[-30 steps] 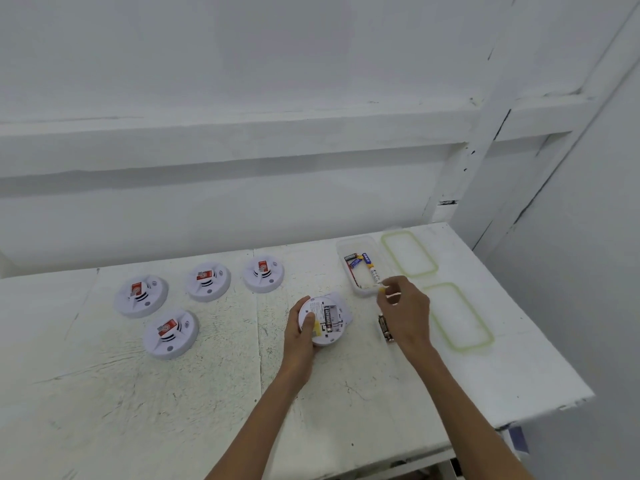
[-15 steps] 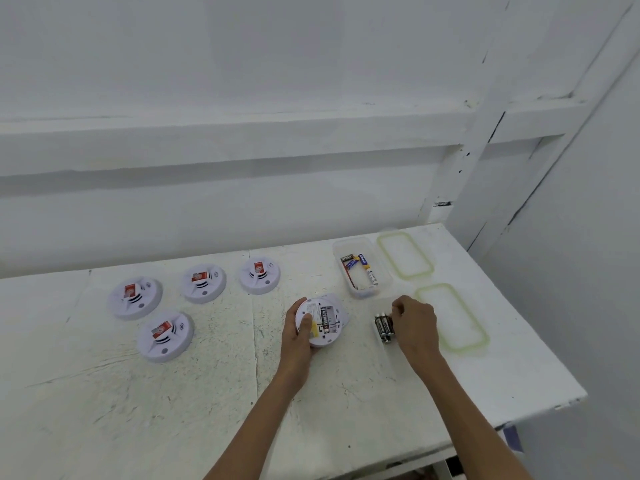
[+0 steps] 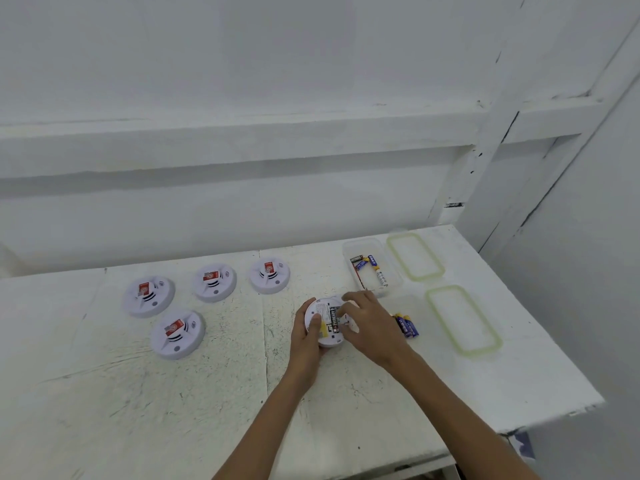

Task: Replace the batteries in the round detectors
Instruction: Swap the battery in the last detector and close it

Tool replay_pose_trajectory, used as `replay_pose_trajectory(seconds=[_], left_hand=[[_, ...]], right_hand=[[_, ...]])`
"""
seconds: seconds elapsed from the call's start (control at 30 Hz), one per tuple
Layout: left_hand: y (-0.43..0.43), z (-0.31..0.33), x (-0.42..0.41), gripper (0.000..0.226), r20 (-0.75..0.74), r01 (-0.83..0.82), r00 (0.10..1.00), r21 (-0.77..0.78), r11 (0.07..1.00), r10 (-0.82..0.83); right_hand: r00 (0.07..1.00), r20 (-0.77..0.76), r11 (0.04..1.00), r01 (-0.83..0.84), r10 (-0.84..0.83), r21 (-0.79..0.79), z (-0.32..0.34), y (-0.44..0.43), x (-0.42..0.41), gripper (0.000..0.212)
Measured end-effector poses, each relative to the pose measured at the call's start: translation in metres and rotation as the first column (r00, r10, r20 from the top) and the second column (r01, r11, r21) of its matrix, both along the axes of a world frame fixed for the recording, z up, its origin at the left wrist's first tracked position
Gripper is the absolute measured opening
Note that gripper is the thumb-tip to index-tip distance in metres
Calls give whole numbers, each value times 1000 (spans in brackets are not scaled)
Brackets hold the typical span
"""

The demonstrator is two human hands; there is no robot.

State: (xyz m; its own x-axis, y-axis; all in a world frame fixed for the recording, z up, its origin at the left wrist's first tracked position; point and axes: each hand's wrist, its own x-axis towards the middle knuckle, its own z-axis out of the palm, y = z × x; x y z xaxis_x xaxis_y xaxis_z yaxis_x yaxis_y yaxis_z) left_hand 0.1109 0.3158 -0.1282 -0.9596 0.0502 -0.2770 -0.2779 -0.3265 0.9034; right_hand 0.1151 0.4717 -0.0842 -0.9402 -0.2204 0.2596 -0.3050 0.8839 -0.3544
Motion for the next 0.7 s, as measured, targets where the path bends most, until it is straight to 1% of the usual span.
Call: replay_pose_trajectory(seconds=[0.1,0.27,0.37,0.43,0.5,0.6,0.7], left_hand=[[-1,0,0,33,-8,5,1000,-10,1000,-5],[-3,-2,-2,37,-28,23,999,-67,998,-25],[-5,-4,-4,38,-40,42,998,-103,994,-46],[-6,-2,-5,38,-40,46,998,-120,992,-52],[-6,1,-5,36,-47,37,998,-118,992,-42],[-8,0,-5,36,-62,26,998,-93,995,-31],[-7,-1,-6,36,-39,19,999,-76,997,-22]], right_hand=[[993,75,992,-101,96,76,-1,-2,-4,20],[965,173,953,-232,200,193,10,-4,-14,22],[946,223,911,-296,236,288,14,-10,-21,38],[945,206,892,-312,254,327,8,-13,-26,51],[942,193,874,-328,275,358,-4,-12,-30,57],[933,188,856,-356,306,375,-13,-9,-32,53],[925,175,843,-379,337,381,-16,-6,-33,41]])
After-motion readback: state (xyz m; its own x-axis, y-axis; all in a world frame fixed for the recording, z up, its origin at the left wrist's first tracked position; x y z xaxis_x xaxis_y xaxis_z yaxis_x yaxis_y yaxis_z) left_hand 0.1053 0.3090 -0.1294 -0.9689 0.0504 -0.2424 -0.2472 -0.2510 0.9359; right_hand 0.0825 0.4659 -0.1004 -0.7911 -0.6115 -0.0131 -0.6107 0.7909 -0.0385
